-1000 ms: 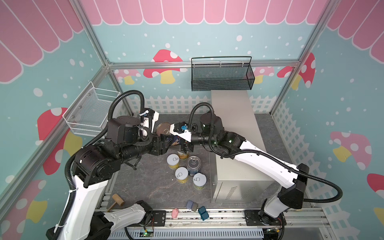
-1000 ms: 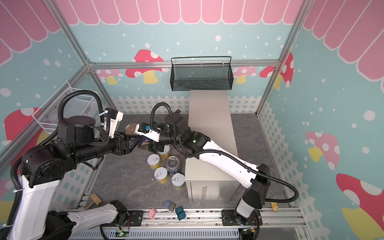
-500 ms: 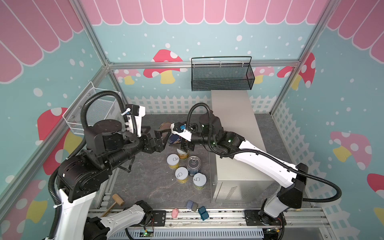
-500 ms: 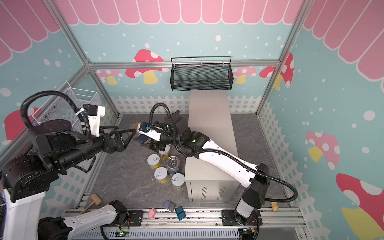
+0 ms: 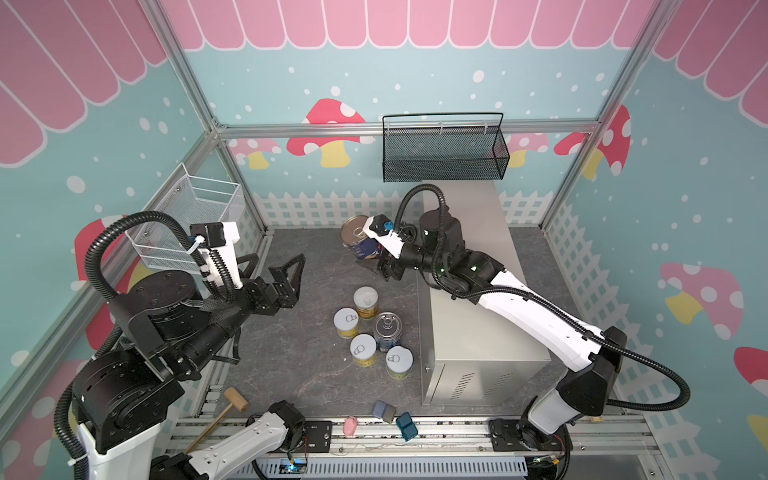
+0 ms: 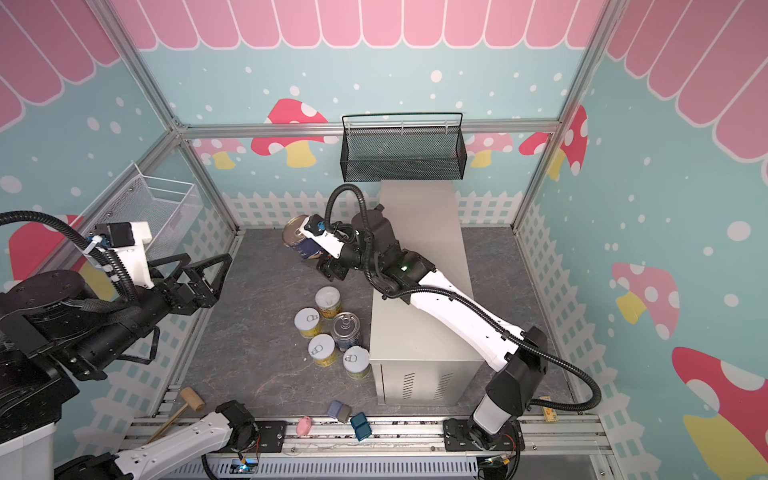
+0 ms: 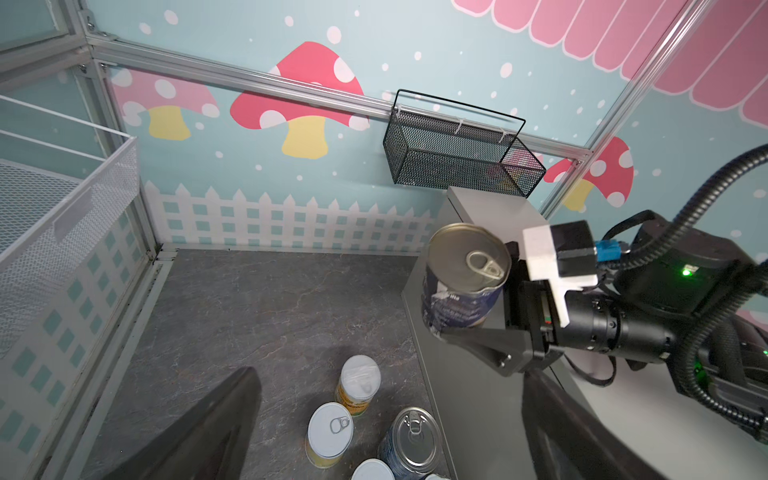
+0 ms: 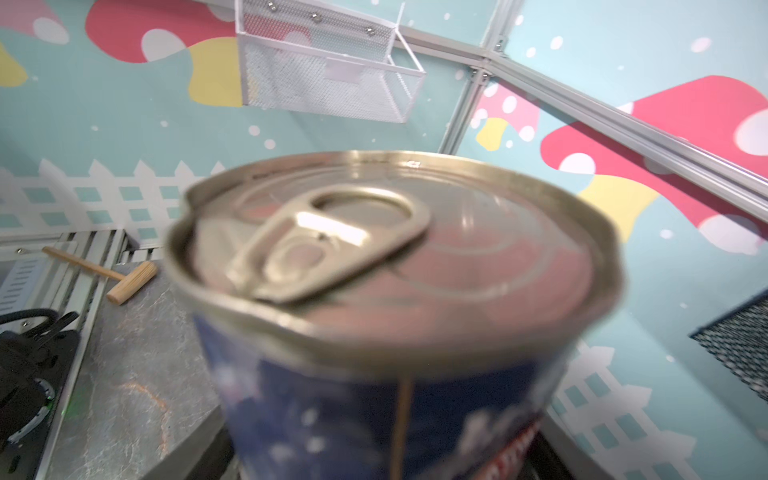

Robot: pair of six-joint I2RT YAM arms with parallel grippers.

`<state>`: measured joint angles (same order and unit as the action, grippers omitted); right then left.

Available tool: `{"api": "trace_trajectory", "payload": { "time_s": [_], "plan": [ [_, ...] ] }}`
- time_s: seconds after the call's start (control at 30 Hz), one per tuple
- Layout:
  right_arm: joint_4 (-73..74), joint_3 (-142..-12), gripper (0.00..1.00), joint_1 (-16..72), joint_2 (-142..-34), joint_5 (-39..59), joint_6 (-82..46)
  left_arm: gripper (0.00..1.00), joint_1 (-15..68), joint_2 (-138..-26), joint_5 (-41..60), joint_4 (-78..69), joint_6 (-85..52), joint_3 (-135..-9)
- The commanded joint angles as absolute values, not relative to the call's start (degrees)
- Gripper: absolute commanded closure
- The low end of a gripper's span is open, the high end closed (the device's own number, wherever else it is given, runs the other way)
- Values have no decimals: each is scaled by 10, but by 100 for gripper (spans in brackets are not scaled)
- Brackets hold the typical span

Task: Place and organize the canned foods onto the counter
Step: 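Carry the can with the right gripper to the cabinet's far end while the left withdraws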

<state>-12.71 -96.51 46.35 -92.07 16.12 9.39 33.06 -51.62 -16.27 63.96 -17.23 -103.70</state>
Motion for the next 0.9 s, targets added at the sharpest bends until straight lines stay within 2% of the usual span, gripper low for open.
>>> {"api": "trace_trajectory", "payload": {
  "time_s": [0.0, 0.3, 0.63, 0.87],
  "plan": [
    [-35, -999, 49, 428, -866, 167, 61, 1, 328, -520, -175, 631, -154, -1019],
    [-33, -977, 46, 300, -815, 145, 55, 0, 328, -527, -133, 601, -146, -975],
    [79, -876, 46, 112, -812, 232, -23, 1, 328, -532, -83, 572, -155, -946],
    [137, -849, 46, 53, -842, 267, -30, 1, 328, -527, -77, 559, -156, -916]
  ]
}}
